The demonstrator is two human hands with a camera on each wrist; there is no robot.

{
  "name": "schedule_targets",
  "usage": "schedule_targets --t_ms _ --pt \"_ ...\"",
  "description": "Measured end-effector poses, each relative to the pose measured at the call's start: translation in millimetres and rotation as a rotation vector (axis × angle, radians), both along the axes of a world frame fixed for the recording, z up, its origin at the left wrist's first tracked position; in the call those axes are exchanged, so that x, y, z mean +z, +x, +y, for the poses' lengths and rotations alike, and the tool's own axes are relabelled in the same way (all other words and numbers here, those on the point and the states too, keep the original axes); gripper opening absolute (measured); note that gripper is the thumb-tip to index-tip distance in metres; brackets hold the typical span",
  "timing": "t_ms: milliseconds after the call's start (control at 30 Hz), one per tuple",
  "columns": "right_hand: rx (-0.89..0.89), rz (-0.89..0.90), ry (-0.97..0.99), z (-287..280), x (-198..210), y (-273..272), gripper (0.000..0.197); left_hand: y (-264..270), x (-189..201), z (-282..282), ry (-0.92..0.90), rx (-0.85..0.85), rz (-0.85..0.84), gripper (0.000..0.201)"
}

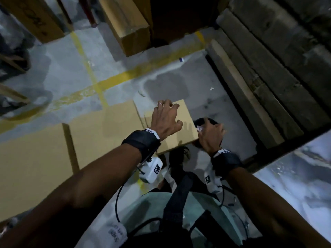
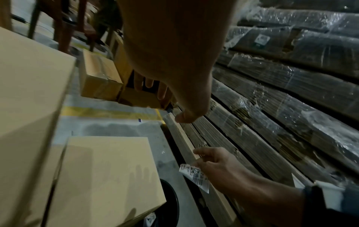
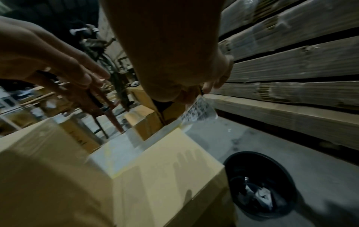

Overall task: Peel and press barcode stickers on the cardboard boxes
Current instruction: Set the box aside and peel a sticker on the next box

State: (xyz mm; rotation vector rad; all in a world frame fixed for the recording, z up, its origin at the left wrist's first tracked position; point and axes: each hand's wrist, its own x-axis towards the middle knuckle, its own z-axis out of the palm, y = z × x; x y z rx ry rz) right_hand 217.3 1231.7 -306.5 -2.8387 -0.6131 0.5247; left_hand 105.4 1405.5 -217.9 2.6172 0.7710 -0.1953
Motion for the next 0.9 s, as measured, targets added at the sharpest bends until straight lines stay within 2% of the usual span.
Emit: schedule_targets --t_ms 100,300,367,433,467,567,667,767,833,900 --pt "-0.094 0.163 0.082 -19 -20 38 0.057 38 -13 -8 -0.025 -0.096 0.051 0.064" --pt "-0.253 0.278 0.142 -45 -59 95 0.04 107 -50 -24 -0.087 -0.217 0.154 0.061" --pt "-0.326 0.339 0.178 -51 -73 111 0.043 128 -65 -28 -0.113 -0.248 0.18 0.06" --pt "-0.341 0.379 0.227 -61 -98 125 0.058 146 -82 -30 -0.132 -0.269 0.208 0.062" --pt "-0.346 0.426 0.222 -65 -105 133 0.056 154 -91 -30 -0.142 -0.279 0.224 0.064" --pt "-0.448 0.57 0.322 -76 -136 154 0.035 178 -122 -31 -0.154 -0.304 0.269 0.064" --pt "-0.517 0.568 0.441 -92 -189 168 0.024 194 -151 -31 -0.158 -0.318 0.332 0.057" --pt "-0.618 0.577 0.468 -89 -187 172 0.006 204 -178 -31 -0.156 -0.346 0.382 0.059" --pt "-0.607 0.595 0.381 -88 -189 172 0.032 207 -196 -32 -0.15 -0.369 0.397 0.062" --pt "-0.614 0.61 0.337 -96 -203 176 0.041 209 -210 -33 -0.154 -0.386 0.407 0.065"
